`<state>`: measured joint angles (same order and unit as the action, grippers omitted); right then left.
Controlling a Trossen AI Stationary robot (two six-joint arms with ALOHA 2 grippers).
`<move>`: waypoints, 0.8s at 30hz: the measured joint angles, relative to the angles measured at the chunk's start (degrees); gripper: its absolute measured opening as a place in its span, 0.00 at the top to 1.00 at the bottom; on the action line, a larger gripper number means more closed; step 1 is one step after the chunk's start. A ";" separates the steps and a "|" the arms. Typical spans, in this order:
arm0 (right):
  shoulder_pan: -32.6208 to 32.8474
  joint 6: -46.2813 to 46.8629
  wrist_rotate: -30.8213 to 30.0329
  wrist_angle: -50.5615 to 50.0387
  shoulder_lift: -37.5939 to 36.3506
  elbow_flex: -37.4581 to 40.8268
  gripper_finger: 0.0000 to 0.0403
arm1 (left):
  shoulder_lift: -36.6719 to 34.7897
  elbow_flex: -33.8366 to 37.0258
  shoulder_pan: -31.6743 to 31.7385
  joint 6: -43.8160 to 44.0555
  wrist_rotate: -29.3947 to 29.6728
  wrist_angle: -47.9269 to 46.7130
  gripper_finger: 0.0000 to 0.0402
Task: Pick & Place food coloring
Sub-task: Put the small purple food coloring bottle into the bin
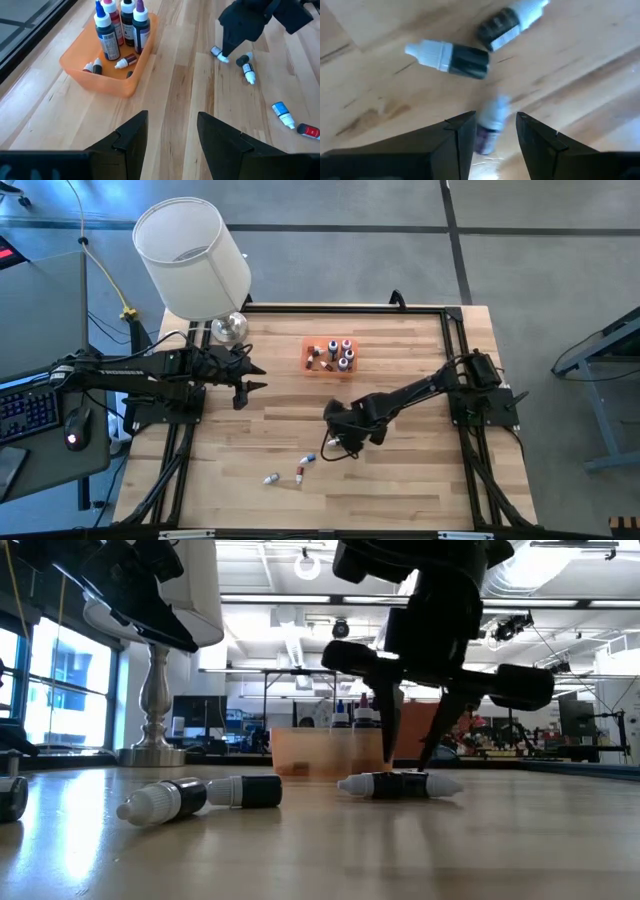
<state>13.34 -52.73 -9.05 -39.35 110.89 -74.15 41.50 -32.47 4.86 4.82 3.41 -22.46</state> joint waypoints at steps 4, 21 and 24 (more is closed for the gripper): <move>-0.62 0.14 3.42 -0.95 0.00 0.00 0.67 | 0.00 0.00 -0.01 0.00 0.00 0.00 0.58; -3.54 44.67 3.40 2.01 -0.12 0.00 0.67 | 0.00 0.00 -0.02 0.00 0.01 -0.02 0.58; -3.54 56.47 6.63 4.03 -0.20 0.00 0.67 | 0.00 0.00 -0.02 0.02 0.01 0.00 0.58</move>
<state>9.80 3.74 -2.42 -35.31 110.69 -74.15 41.50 -32.47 4.84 4.84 3.42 -22.46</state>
